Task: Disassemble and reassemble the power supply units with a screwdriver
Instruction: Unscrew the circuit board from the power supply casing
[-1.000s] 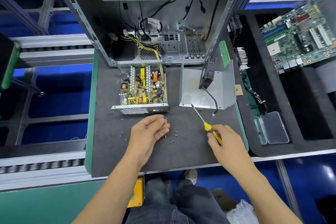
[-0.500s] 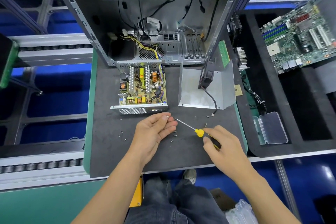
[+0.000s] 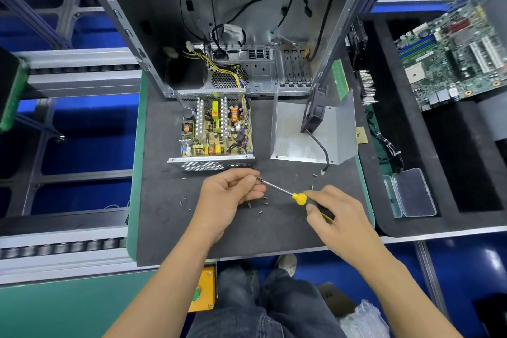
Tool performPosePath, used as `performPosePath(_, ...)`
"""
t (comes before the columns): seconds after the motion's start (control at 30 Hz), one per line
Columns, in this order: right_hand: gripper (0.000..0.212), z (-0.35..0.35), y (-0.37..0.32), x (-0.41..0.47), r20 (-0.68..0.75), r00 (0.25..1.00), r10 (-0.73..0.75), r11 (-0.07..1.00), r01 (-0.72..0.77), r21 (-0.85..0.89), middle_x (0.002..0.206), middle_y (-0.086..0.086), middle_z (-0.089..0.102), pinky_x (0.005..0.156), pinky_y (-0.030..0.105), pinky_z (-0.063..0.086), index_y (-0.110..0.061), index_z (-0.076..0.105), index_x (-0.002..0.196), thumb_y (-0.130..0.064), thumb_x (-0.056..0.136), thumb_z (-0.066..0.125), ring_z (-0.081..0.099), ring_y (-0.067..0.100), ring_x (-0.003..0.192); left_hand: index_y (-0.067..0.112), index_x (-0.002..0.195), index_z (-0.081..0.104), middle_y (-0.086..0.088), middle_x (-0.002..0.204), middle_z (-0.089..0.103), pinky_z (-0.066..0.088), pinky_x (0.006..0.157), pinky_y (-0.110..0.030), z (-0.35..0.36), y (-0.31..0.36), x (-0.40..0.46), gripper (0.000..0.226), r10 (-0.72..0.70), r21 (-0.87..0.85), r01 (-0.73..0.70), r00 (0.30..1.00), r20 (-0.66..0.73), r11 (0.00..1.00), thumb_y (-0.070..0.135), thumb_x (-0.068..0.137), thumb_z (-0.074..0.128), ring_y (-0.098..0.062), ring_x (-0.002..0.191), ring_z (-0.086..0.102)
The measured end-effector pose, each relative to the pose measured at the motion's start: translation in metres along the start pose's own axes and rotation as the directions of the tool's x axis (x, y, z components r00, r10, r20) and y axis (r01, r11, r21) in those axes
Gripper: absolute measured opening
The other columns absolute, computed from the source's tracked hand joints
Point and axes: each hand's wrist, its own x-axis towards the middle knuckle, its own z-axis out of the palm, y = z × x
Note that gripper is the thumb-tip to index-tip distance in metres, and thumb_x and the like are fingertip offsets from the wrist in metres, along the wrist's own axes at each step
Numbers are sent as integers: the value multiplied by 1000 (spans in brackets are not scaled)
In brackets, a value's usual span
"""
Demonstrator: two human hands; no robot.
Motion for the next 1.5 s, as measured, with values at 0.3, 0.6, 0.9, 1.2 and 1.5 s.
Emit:
performPosePath(0.3, 22, -4, -1, 4, 56, 998, 20, 1000, -19, -16, 78, -6, 50, 59, 15, 37, -28, 72, 104, -14, 91, 60, 49, 13, 68, 13, 92, 75, -10, 78, 77, 58, 71, -21, -8, 10, 0, 22, 16, 215, -28, 998, 58, 976, -5, 92, 62, -19, 74, 75)
performPosePath(0.6, 19, -20, -11, 18, 148, 979, 139, 918, -184, 352, 88, -12, 72, 75, 15, 50, -40, 72, 94, -23, 86, 74, 68, 6, 82, 20, 82, 80, -14, 76, 76, 58, 69, -22, -19, 29, -3, 34, 68, 214, -83, 995, 73, 973, -8, 90, 64, -22, 71, 74)
performPosePath(0.9, 16, -35, -48, 67, -73, 972, 224, 516, -55, 855, 73, 3, 67, 56, 22, 48, -24, 74, 84, -26, 69, 81, 58, 16, 60, 6, 87, 75, -15, 74, 75, 59, 66, -23, -12, 71, 7, 18, 167, 152, -173, 985, 52, 973, -11, 86, 67, -24, 70, 75)
performPosePath(1.2, 20, -22, -75, 99, -112, 934, 338, 454, -58, 889, 89, 14, 74, 60, 24, 54, -15, 57, 87, -33, 96, 60, 67, 19, 66, 3, 91, 74, -15, 74, 75, 58, 67, -21, -1, 76, 21, 16, 192, 118, -192, 981, 7, 974, -10, 84, 70, -21, 68, 74)
performPosePath(1.5, 29, -17, -65, 106, -2, 898, 440, 329, -159, 931, 82, 8, 73, 57, 20, 53, -10, 53, 85, -37, 92, 61, 65, 11, 62, 18, 99, 76, -10, 87, 77, 60, 72, -25, 3, 75, 26, 35, 172, 164, -173, 985, 17, 971, -10, 78, 77, -22, 76, 75)
